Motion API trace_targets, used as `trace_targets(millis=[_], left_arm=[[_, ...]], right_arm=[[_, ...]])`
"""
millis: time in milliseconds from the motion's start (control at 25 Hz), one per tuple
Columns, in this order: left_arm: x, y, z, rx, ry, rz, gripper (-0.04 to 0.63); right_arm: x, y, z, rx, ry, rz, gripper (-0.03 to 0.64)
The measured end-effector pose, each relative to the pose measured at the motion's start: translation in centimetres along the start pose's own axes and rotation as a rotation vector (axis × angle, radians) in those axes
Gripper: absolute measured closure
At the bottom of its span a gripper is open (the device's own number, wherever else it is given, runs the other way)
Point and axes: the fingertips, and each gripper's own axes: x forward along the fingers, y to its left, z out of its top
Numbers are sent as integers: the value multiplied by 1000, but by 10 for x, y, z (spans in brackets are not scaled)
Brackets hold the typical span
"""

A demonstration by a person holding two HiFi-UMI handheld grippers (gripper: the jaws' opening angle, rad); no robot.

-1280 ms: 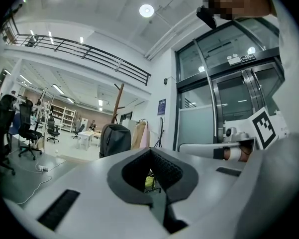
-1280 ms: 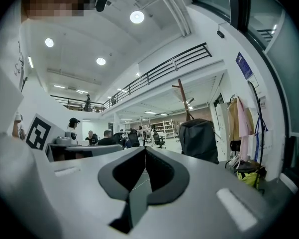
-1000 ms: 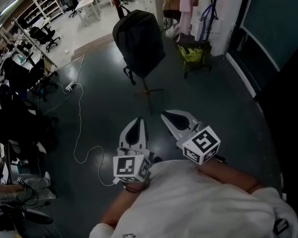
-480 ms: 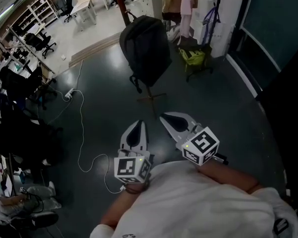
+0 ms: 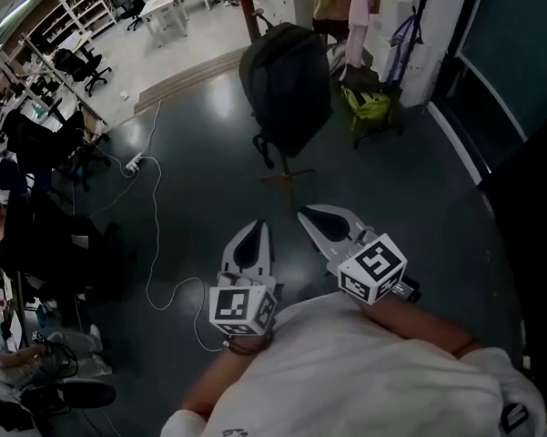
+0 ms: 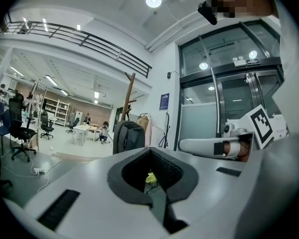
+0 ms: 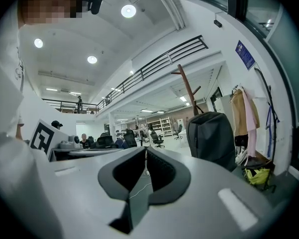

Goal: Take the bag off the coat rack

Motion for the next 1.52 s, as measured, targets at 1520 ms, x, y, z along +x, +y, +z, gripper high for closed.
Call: trace_targets(millis=[1520], left_arm=[[250,-5,22,-14,-75,178,594]], right_arm=[[80,-240,57,-45,24,226,612]])
